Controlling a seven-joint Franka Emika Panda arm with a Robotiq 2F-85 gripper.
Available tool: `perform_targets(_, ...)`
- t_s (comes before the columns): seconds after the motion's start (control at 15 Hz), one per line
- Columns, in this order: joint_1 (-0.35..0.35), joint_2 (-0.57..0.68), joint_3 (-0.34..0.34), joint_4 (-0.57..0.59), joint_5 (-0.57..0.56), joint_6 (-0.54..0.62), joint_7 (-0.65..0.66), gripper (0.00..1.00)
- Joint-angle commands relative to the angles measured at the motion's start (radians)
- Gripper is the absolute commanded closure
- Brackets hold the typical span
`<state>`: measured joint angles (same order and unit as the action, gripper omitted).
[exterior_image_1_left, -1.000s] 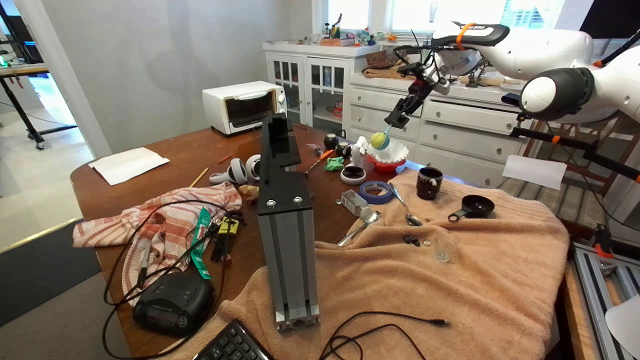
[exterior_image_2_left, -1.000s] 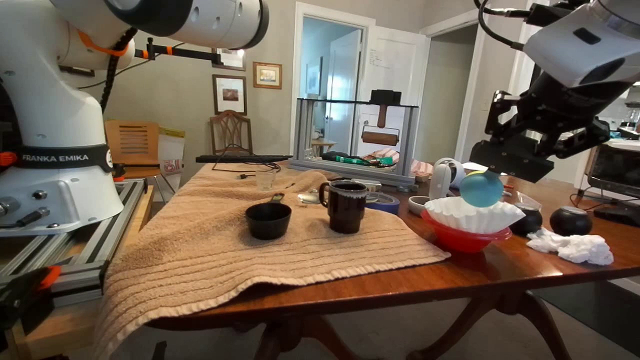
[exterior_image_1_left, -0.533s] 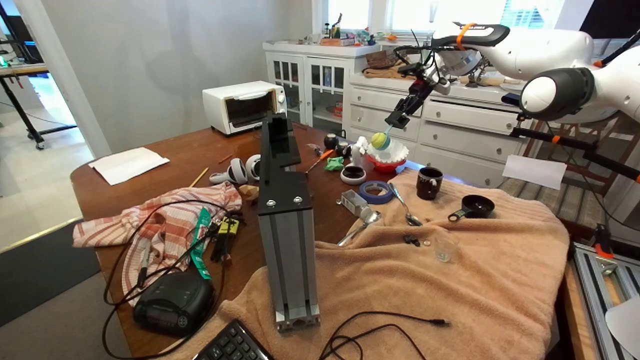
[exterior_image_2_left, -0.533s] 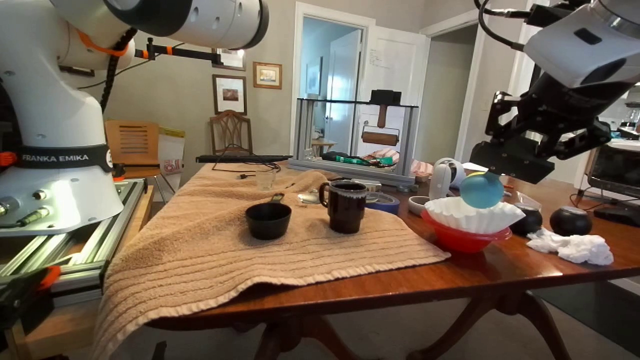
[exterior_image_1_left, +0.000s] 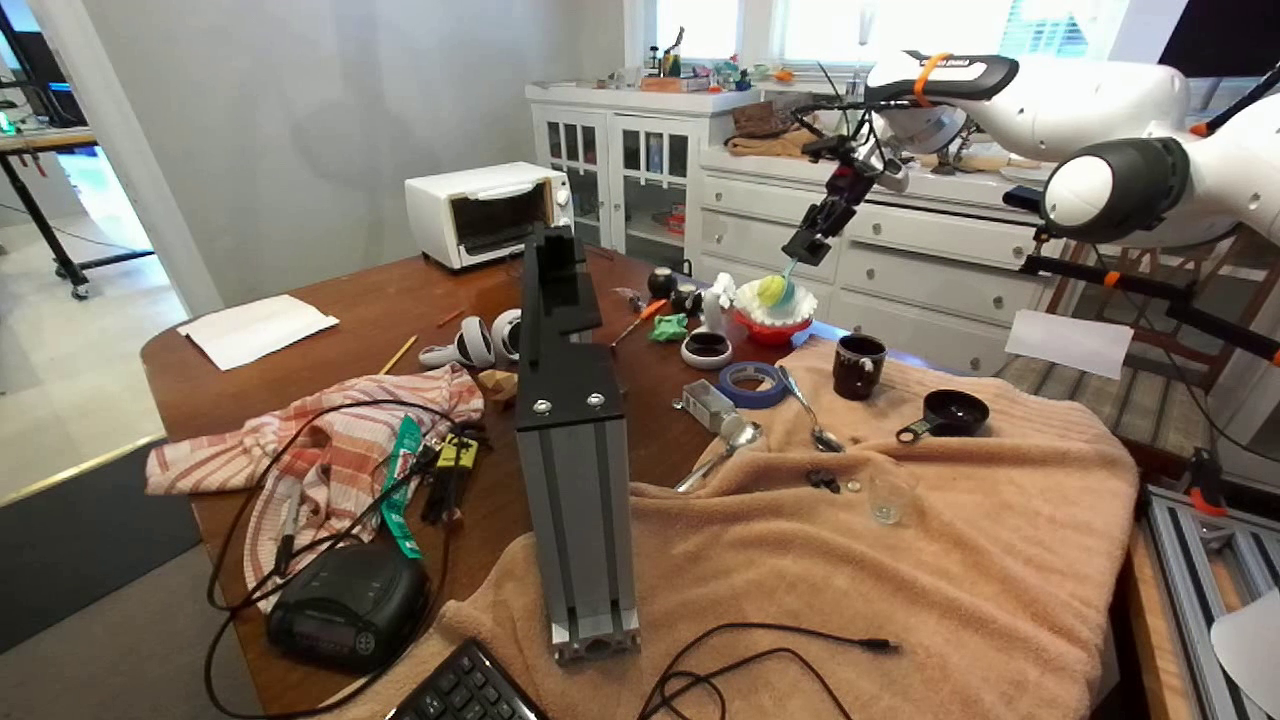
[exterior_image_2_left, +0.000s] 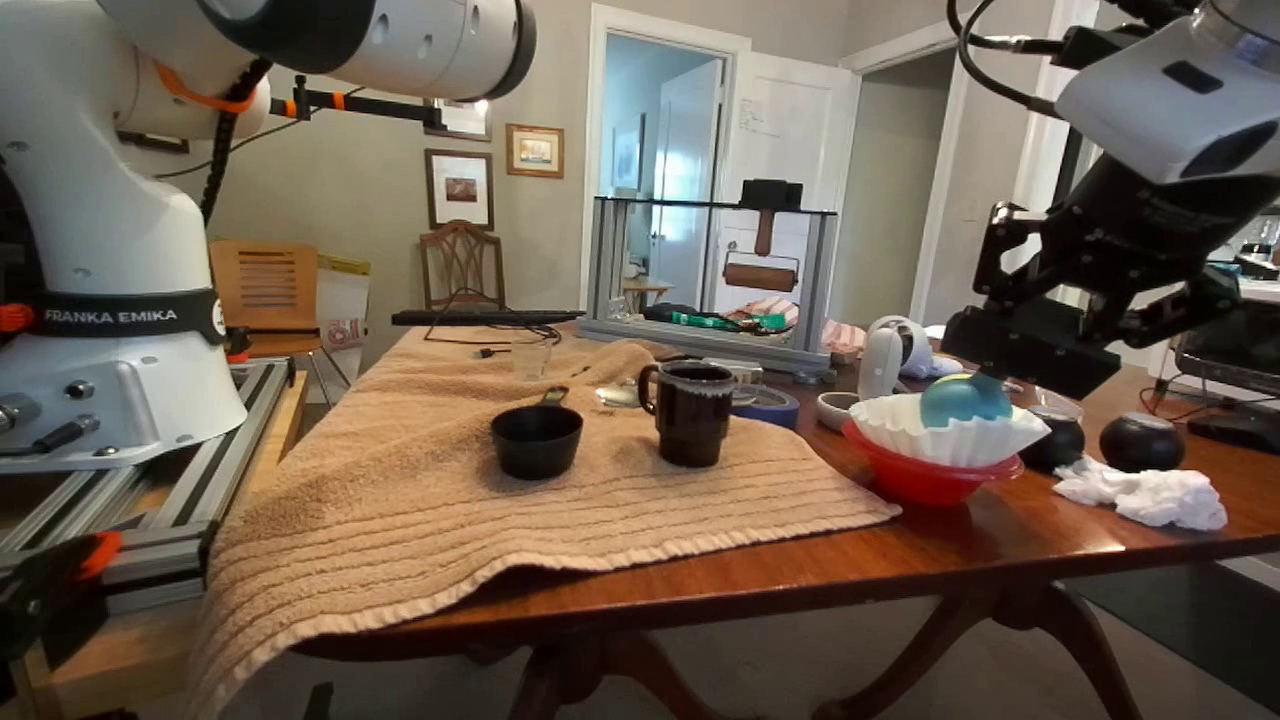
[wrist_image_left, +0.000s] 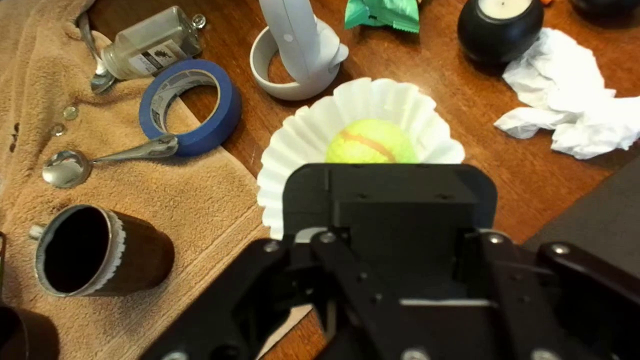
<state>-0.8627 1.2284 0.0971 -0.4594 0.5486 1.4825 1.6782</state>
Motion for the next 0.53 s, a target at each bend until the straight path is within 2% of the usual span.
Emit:
perform_targets(0.0, -0.003, 0.011, 0.000, 0.025, -0.053, -0.010, -0.007, 0.78)
perform_targets(0.47, -0.003, -0.010, 0.000, 0.013, -0.106, -0.092, -0.083, 0.78)
